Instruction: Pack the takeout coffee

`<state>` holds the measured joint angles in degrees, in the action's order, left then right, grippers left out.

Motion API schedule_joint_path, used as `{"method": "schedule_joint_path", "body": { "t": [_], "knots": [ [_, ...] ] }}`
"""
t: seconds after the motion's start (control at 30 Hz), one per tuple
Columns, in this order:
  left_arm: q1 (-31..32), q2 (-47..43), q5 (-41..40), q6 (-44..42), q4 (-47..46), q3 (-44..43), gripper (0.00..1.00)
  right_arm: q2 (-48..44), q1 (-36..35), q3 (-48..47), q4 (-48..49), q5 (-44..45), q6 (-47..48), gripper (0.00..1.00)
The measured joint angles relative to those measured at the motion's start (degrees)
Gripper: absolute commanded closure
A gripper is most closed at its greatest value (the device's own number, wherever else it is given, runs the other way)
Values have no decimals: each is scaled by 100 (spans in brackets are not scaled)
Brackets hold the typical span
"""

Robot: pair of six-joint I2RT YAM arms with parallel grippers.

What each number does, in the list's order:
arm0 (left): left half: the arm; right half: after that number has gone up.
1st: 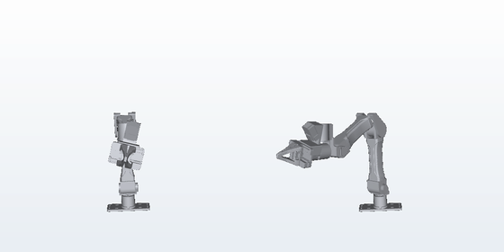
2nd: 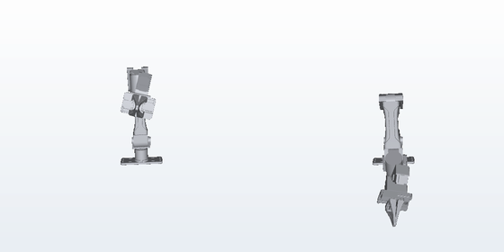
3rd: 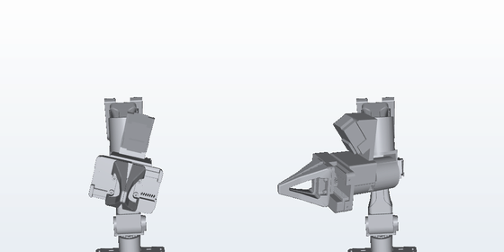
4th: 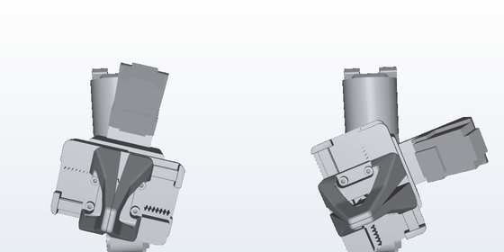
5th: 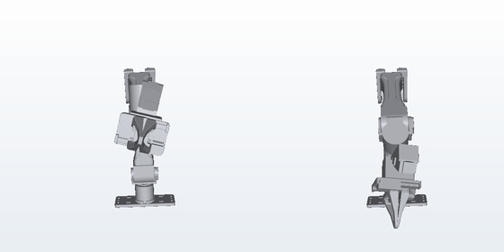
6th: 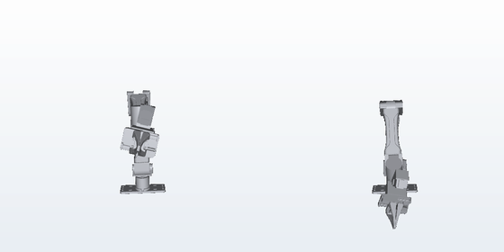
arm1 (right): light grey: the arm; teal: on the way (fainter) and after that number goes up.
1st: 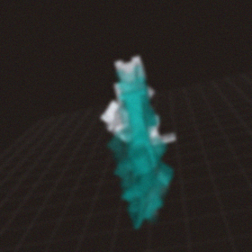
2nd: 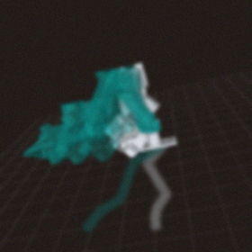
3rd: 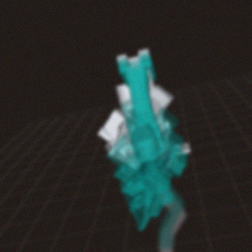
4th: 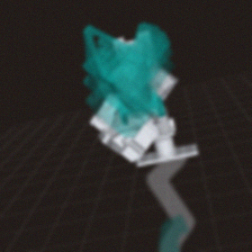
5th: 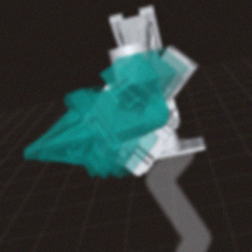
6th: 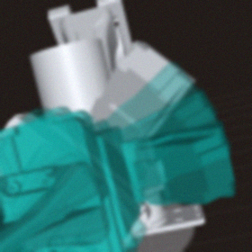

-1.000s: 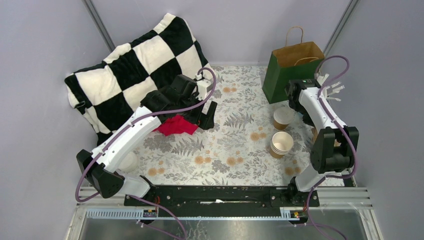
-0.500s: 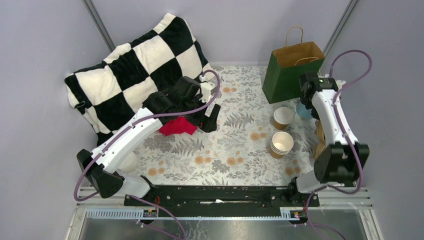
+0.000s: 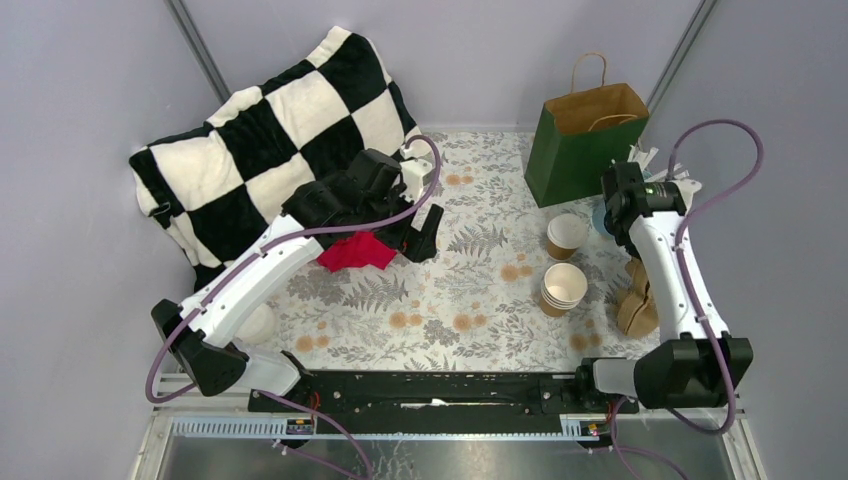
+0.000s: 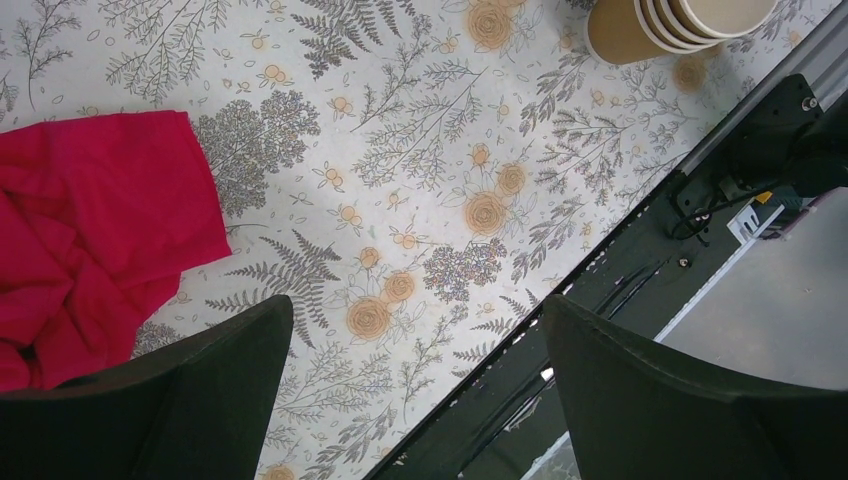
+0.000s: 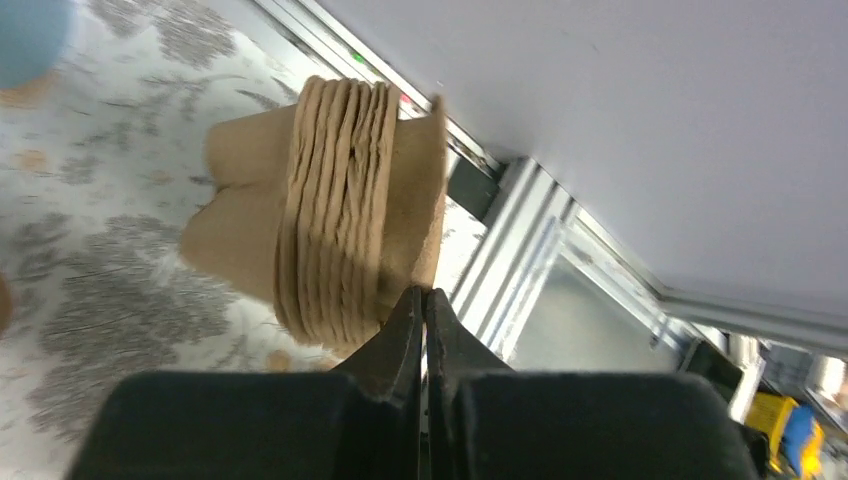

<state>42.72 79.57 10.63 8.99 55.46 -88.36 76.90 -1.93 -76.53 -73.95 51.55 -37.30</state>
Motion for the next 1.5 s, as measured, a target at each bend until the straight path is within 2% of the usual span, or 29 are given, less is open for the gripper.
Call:
{"method": "schedule_joint_path", "body": {
  "t": [0.07, 0.2, 0.3, 0.4, 0.5, 0.57, 0.77, 0.93, 1.17, 1.33, 1.5],
  "knots": [
    [15, 0, -11, -2, -2, -13, 1, -87, 138, 197, -188, 4, -144, 100],
    [98, 4, -76, -15, 17, -22, 1, 387, 92, -13, -507, 61, -251, 100],
    [122, 9, -85, -17, 28, -44, 1, -76, 61, -315, -420, 48, -184, 100],
    [142, 11, -83, -20, 26, -44, 1, -361, 166, 52, -232, 151, -120, 100],
    [192, 11, -160, -44, 33, -44, 1, 201, 238, 50, -592, 98, -245, 100],
    [229, 11, -188, -57, 46, -44, 1, 337, 243, 44, -435, -50, -125, 100],
    [267, 11, -221, -103, 37, -26, 1, -560, 249, 4, -26, -697, 332, 100],
    [334, 9, -337, -153, 39, 13, 1, -332, 249, -317, -48, -942, 492, 100],
    [348, 11, -361, -168, 39, 35, 1, -299, 249, -1325, -323, -1080, 824, 100],
    [348, 11, -361, -168, 42, 33, 1, -702, 249, -1244, -179, -1220, 1283, 100],
    [348, 11, -358, -168, 42, 35, 1, -713, 249, -1239, -61, -1537, 1674, 100]
  ]
}}
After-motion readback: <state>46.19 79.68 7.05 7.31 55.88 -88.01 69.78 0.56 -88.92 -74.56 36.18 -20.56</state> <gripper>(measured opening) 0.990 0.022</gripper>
